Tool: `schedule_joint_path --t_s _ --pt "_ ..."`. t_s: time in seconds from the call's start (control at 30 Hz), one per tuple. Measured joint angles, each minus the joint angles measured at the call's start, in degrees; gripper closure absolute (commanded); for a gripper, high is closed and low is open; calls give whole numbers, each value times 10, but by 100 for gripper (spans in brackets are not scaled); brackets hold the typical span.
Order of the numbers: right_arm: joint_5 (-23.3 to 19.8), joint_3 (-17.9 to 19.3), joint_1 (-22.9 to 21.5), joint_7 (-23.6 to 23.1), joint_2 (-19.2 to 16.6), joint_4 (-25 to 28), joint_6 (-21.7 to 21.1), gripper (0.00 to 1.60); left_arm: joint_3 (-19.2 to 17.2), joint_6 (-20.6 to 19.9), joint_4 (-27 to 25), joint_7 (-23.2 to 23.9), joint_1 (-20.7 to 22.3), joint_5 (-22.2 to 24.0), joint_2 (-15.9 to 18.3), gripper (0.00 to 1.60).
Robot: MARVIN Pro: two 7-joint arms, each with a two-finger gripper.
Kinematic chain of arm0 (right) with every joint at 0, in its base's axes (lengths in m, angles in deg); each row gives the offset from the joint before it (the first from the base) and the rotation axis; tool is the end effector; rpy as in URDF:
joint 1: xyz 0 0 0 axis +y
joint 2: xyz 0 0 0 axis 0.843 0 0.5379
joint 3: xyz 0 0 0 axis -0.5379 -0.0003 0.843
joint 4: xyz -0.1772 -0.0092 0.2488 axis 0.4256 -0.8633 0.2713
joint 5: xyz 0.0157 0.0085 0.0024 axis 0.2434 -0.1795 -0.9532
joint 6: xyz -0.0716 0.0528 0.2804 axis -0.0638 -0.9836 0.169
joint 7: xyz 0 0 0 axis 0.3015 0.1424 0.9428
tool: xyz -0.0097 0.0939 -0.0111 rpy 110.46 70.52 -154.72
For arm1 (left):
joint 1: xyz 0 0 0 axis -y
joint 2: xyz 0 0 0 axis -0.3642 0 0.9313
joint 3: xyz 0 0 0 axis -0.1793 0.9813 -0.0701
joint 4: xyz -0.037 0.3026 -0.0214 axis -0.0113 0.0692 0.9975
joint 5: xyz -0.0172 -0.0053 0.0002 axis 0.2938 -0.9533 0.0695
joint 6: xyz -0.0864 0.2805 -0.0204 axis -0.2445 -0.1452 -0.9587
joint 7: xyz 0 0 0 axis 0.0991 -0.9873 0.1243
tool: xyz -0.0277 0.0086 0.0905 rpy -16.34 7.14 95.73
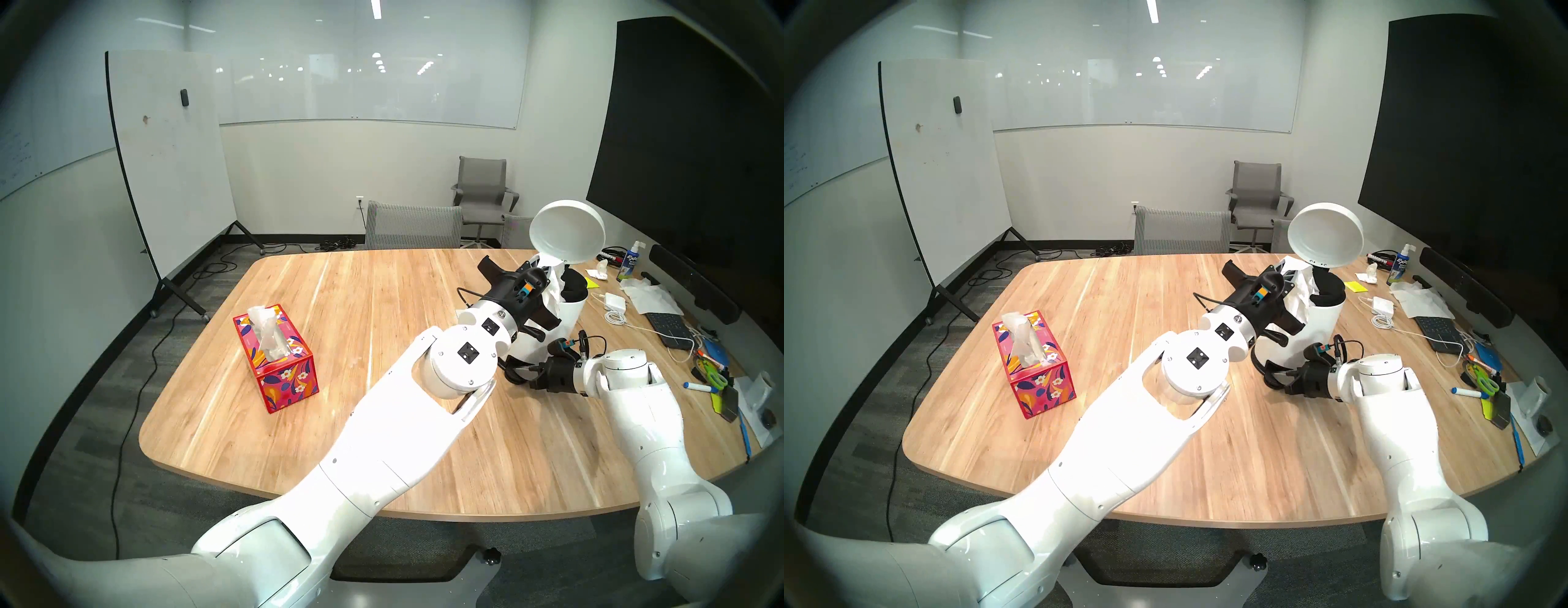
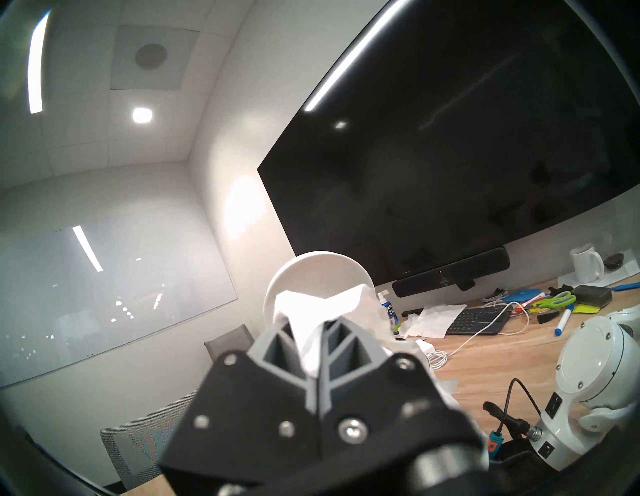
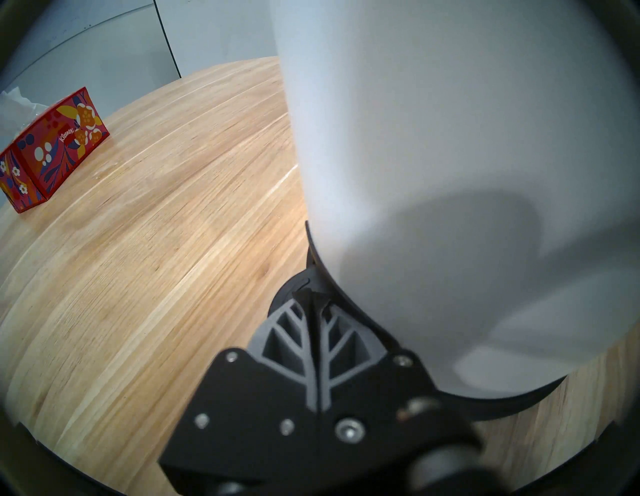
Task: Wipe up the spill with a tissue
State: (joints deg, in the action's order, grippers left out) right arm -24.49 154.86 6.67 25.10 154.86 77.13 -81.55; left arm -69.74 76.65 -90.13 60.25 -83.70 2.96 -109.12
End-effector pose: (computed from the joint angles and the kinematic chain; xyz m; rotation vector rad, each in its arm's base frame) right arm 0.4763 -0.1819 -0.3311 -2.4667 -0.6200 -1.2141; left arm 0.4196 -0.3160 -0.1527 1.3994 -1.0037 2.2910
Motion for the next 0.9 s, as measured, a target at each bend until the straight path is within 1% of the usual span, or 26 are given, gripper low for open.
schedule_joint_path --t_s 0.37,0.7,0.9 --pt "0 -1 0 0 0 0 0 160 4 5 74 -22 37 0 -39 160" --pt "-1 -1 0 0 -1 0 0 160 -8 10 137 -38 84 0 -78 160" --pt "-1 -1 0 0 -1 1 0 160 -9 22 168 -46 101 0 -96 160"
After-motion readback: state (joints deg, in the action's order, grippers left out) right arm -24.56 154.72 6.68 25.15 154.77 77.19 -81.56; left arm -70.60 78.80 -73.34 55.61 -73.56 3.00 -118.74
